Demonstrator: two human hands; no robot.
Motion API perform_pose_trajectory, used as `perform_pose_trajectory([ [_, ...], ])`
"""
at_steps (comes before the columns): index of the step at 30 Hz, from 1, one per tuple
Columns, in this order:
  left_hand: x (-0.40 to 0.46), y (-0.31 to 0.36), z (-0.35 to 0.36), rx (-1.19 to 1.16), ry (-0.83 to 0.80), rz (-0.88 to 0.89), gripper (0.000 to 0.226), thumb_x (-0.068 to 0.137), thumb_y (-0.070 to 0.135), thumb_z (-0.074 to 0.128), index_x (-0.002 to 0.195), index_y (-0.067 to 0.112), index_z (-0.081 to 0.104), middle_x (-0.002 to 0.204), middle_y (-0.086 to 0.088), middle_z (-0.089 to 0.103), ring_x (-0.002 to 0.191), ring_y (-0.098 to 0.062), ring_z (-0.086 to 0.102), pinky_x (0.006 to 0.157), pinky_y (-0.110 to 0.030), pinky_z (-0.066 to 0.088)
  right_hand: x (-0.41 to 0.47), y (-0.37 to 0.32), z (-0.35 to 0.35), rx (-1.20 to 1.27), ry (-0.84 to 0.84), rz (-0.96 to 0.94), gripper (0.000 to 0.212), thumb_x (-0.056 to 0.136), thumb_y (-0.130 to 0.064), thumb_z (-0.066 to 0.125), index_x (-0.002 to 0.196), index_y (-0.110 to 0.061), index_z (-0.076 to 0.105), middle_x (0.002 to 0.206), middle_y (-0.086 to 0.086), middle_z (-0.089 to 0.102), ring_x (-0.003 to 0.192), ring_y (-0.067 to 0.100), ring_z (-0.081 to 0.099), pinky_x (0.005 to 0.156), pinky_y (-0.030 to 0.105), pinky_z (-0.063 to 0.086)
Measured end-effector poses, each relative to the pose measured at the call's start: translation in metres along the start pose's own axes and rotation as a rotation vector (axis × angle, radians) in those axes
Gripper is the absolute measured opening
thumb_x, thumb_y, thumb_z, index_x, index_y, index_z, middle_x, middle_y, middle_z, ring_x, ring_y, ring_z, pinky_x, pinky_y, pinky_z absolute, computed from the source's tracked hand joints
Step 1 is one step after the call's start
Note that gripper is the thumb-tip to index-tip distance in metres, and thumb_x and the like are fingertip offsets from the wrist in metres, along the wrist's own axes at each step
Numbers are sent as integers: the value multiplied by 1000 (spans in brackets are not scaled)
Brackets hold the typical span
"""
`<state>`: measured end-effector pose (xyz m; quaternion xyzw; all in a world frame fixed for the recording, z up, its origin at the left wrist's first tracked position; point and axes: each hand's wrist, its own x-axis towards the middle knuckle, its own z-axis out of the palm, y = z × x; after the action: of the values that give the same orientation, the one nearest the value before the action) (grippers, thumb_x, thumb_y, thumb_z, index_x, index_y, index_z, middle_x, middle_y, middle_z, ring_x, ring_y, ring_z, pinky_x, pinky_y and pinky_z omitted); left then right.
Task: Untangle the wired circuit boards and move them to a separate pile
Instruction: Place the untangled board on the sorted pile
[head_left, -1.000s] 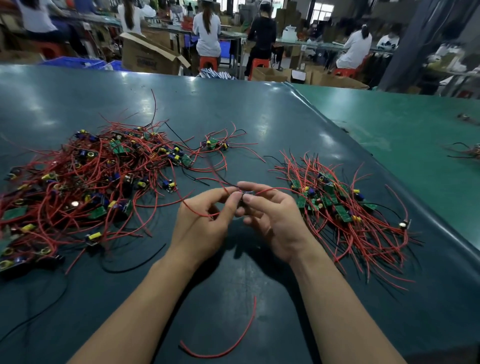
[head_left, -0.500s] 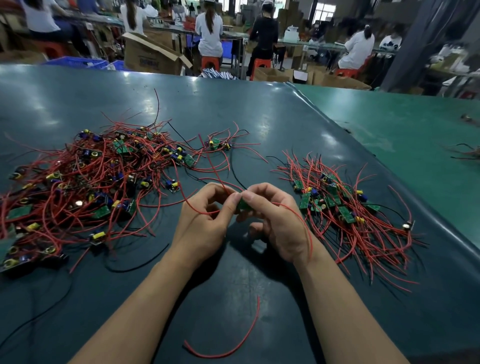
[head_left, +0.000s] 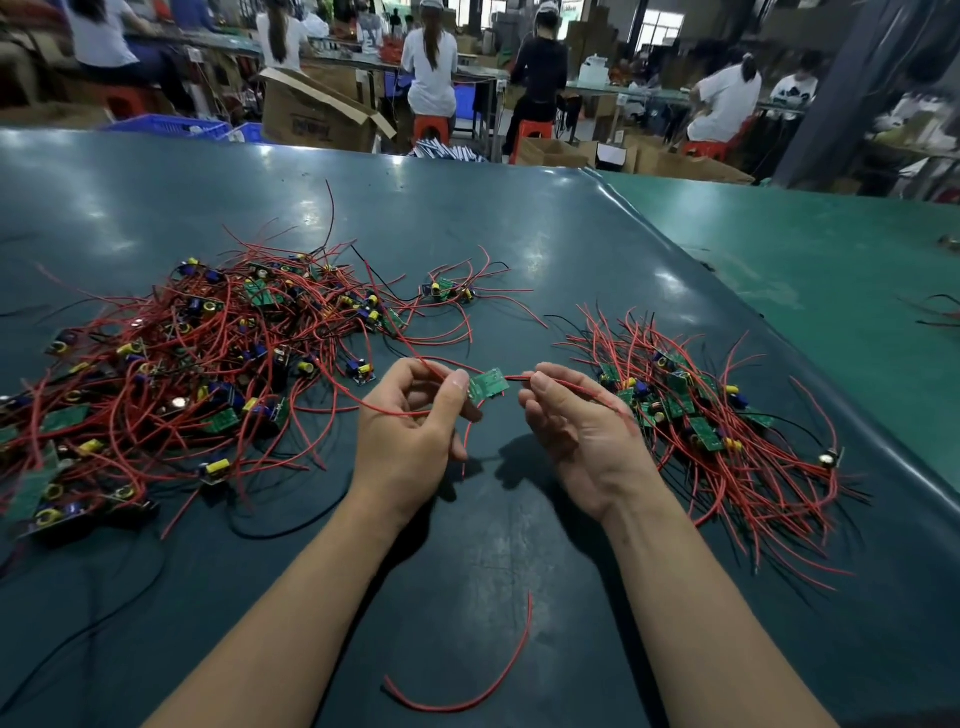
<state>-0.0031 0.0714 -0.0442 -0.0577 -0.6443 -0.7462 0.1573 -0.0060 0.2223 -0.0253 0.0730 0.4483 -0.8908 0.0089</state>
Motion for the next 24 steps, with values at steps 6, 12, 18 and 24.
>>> perform_pose_trajectory([
  [6,-4,-1,1,65,-116,-56,32,69,26,82,97,22,69,74,4,67,52,-14,58,49,-25,49,1,1,1,37,26,41,13,71,-6,71,85,-6,69,68,5,69,54,10,63,50,15,51],
  [12,-5,0,4,-2,-159,-91,19,79,5,76,96,10,69,73,0,73,50,-14,61,44,-25,52,1,7,3,-172,-3,25,12,78,-20,71,76,-8,73,67,5,70,53,9,62,48,17,51],
  [18,-6,2,2,-23,-151,-95,15,76,-4,77,83,8,70,70,-12,73,46,-13,61,44,-21,50,2,7,-1,-251,63,-107,15,85,-16,69,73,-11,76,67,0,69,50,5,57,45,15,46],
  [24,-5,4,0,-10,-163,-104,14,74,-5,79,79,5,70,67,-9,73,49,-9,62,44,-19,47,7,-5,-11,-55,261,-287,18,94,-15,62,79,-8,69,63,-2,66,44,4,49,39,16,39],
])
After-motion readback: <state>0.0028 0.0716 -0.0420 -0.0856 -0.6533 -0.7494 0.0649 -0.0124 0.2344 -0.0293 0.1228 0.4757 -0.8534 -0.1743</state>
